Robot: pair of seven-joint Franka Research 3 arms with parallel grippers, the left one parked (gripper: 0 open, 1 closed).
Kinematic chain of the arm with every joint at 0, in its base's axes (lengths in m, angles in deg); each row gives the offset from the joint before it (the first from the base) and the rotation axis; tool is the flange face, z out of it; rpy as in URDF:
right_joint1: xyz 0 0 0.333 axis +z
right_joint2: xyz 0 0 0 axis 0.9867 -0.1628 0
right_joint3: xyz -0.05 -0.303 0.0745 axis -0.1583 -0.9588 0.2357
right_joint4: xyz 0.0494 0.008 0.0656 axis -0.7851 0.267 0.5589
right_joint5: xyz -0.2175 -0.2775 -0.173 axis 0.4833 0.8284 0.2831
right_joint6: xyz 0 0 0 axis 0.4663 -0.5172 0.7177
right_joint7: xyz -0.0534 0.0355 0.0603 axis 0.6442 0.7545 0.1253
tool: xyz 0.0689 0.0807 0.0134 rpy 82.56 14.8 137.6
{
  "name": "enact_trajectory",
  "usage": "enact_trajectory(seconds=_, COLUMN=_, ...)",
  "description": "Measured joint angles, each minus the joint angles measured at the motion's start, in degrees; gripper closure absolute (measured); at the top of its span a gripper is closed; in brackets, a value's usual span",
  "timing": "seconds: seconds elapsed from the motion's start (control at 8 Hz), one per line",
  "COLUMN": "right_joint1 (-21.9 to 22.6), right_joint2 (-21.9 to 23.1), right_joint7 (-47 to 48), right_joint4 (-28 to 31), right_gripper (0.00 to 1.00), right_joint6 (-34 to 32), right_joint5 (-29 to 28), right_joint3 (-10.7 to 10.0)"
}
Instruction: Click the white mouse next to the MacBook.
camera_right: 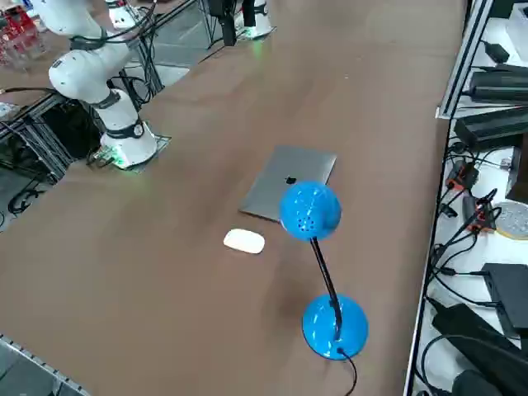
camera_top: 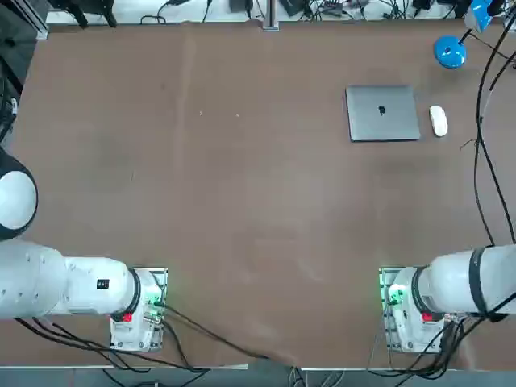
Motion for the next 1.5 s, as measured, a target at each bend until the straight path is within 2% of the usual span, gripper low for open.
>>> enact_trajectory(seconds=0.38, right_joint1=0.0, right_joint2=0.0, right_joint7=0.0, right_joint4=0.0, right_gripper=0.0, right_joint6=0.0, right_joint5=0.0, right_joint3=0.0)
enact_trajectory(seconds=0.75, right_joint1=-0.5, right_joint2=-0.9, right_joint7=0.0, right_joint4=0.7, right_gripper=0.0, right_joint6=0.1, right_joint5=0.6, right_joint3=-0.9)
enact_trajectory(seconds=1.12, right_joint1=-5.2, right_joint2=-3.8, right_joint7=-4.6, right_joint4=3.0, right_gripper=0.02, right_joint6=4.7, right_joint5=1.0, right_joint3=-1.4)
enact_trajectory(seconds=1.38, right_joint1=-8.3, right_joint2=-5.3, right_joint7=-8.4, right_joint4=7.6, right_gripper=0.11, right_joint6=12.3, right_joint5=1.0, right_joint3=-1.6)
enact_trajectory(seconds=1.5, right_joint1=-9.5, right_joint2=-5.7, right_joint7=-10.2, right_joint4=10.6, right_gripper=0.32, right_joint6=16.3, right_joint5=1.0, right_joint3=-1.6)
